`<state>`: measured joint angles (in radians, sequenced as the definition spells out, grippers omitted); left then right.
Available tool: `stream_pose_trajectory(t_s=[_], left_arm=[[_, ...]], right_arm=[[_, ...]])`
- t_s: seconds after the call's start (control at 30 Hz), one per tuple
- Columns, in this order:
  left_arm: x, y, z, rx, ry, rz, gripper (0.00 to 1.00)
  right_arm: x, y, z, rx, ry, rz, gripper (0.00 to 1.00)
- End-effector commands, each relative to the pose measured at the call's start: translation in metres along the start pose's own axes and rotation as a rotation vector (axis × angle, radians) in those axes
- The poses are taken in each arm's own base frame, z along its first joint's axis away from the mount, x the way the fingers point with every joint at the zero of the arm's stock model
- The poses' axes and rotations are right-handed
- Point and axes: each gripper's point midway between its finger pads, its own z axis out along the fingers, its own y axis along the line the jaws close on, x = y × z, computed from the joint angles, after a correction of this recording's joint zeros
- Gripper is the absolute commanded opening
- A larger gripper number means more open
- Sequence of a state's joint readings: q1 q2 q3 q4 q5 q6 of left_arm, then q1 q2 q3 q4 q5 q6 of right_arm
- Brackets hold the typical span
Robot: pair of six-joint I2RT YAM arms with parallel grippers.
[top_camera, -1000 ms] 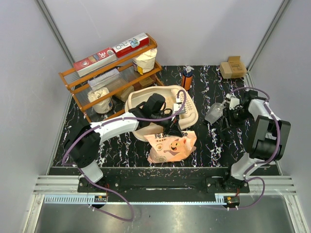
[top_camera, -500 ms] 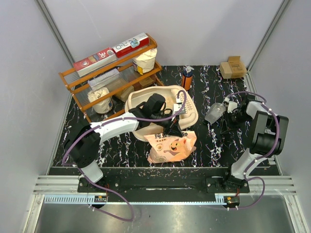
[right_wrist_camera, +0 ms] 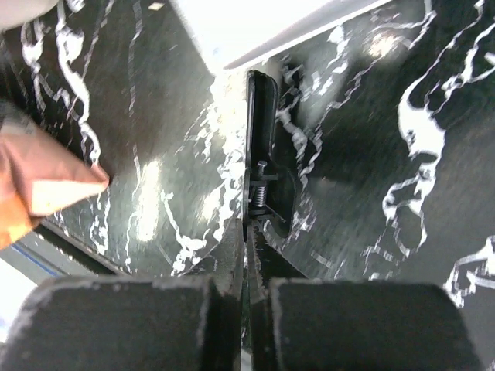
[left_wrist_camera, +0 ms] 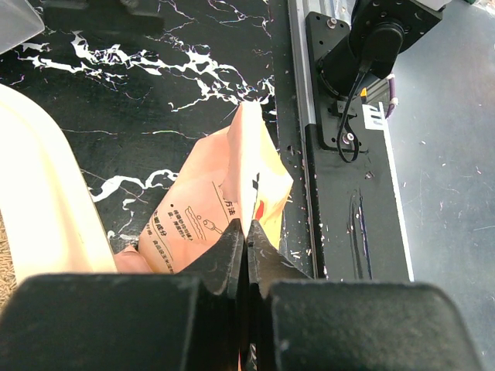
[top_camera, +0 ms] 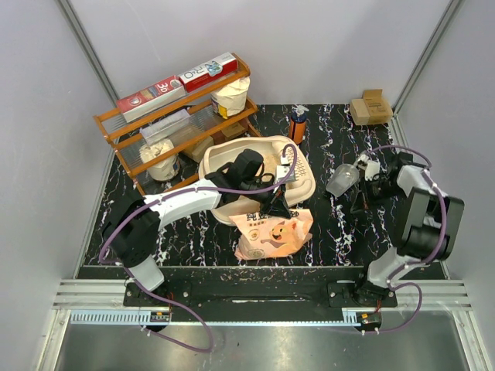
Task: Fill the litter box with clean litter
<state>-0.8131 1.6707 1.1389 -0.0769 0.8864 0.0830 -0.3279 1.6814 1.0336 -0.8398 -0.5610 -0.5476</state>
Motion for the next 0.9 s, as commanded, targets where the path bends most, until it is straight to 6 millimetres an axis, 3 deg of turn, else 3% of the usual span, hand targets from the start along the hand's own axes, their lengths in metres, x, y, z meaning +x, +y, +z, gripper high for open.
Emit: stream_pose_trajectory(t_s=[0.0, 0.23, 0.27, 0.43, 0.63, 0.77, 0.87], left_arm=[[-0.007, -0.009, -0.002, 0.019, -0.008, 0.047, 0.0], [-0.01, -0.008, 0.0, 0.018, -0.013, 0.041, 0.0], [-0.01, -0.007, 0.001, 0.017, -0.012, 0.04, 0.0], [-0.01, -0.005, 0.001, 0.013, -0.009, 0.034, 0.0], [-0.008, -0.003, 0.004, 0.015, -0.001, 0.027, 0.0], [-0.008, -0.003, 0.004, 0.015, -0.002, 0.025, 0.0], [-0.011, -0.006, 0.003, 0.025, -0.008, 0.03, 0.0]], right_arm=[[0.013, 0.035, -0.046, 0.002, -0.039, -0.22, 0.0], [0.037, 0.128, -0.113, -0.135, -0.159, -0.589, 0.0], [0.049, 0.142, -0.118, -0.176, -0.144, -0.641, 0.0], [0.07, 0.196, -0.129, -0.292, -0.145, -0.829, 0.0], [0.069, 0.225, -0.125, -0.344, -0.107, -0.931, 0.0], [0.072, 0.236, -0.121, -0.379, -0.049, -0.986, 0.0], [0.071, 0.233, -0.108, -0.362, -0.005, -0.991, 0.0]])
